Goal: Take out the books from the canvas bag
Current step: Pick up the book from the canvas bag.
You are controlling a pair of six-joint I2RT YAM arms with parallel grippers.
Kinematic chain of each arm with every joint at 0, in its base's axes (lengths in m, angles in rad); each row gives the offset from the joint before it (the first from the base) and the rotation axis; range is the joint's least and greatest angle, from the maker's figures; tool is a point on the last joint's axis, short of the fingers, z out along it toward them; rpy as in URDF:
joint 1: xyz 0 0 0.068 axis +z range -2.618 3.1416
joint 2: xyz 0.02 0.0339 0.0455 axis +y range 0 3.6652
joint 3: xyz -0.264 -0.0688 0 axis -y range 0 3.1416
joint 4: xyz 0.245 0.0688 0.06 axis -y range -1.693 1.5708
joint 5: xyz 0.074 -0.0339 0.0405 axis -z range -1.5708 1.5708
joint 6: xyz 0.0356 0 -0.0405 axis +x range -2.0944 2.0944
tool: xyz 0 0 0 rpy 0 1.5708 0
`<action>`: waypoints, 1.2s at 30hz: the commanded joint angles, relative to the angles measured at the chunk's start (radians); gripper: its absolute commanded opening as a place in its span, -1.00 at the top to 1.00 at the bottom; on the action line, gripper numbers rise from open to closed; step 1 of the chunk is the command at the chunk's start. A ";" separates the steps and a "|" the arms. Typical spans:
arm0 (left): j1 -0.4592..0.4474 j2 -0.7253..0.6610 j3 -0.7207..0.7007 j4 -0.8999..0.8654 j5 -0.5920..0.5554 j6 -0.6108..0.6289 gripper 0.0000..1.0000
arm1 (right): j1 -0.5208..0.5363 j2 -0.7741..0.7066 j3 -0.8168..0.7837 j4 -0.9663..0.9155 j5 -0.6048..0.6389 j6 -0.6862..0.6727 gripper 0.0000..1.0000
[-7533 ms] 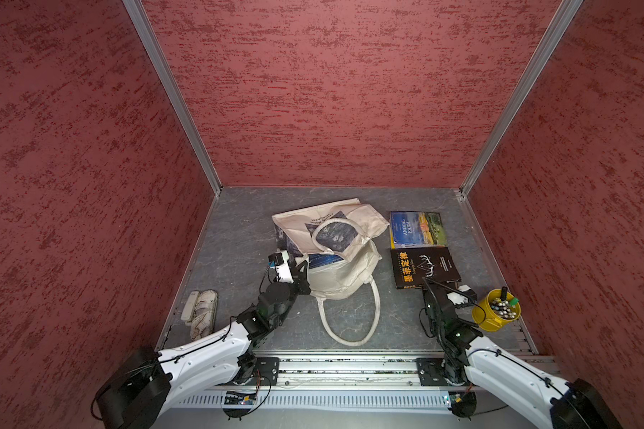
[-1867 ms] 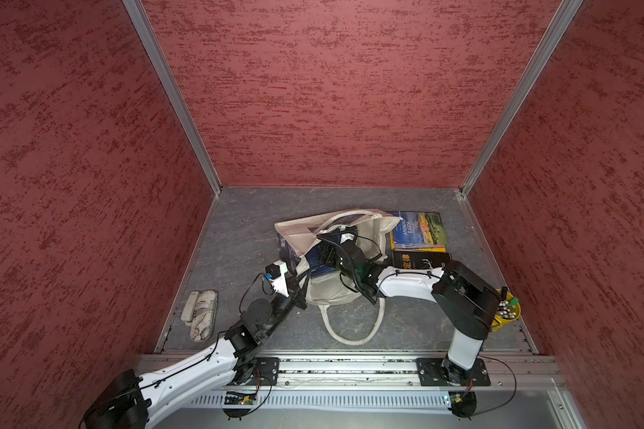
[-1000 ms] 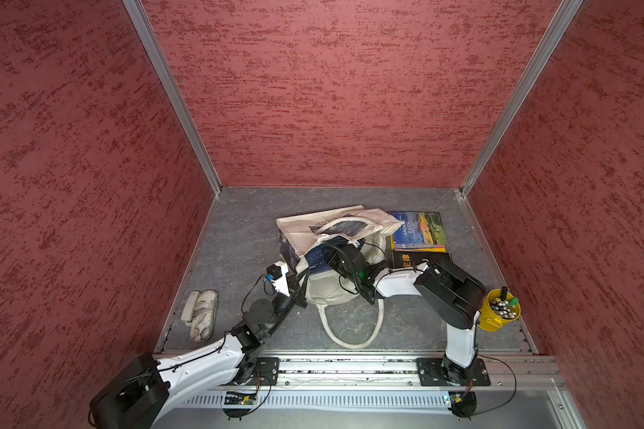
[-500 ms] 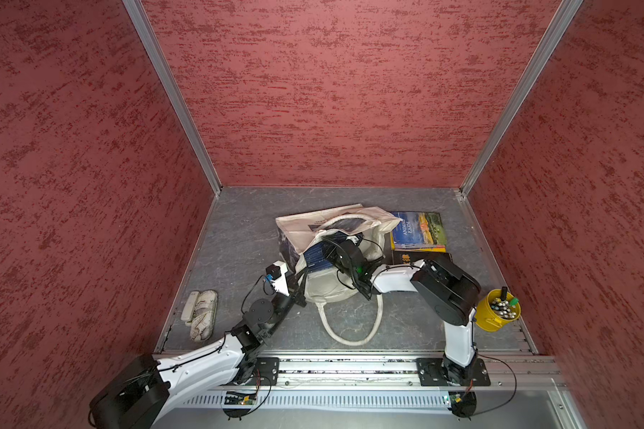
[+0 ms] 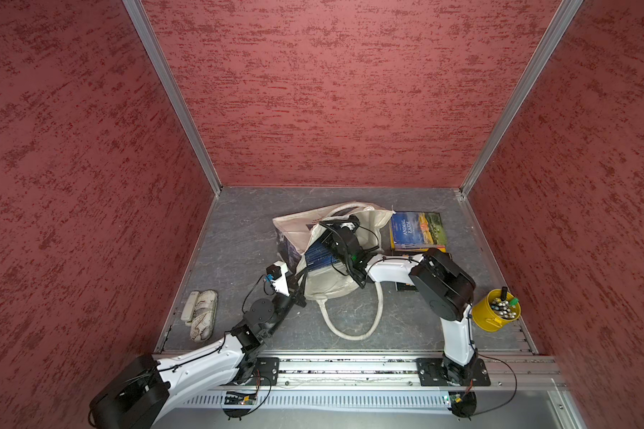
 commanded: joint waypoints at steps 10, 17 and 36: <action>-0.005 0.004 0.008 0.046 0.048 0.015 1.00 | -0.008 0.084 0.056 -0.053 0.031 0.109 0.13; -0.005 -0.001 0.004 0.051 0.048 0.013 1.00 | -0.009 0.129 0.127 -0.052 0.066 0.045 0.38; -0.003 -0.065 0.011 -0.020 -0.029 -0.039 1.00 | -0.004 -0.088 -0.024 -0.122 0.028 -0.316 1.00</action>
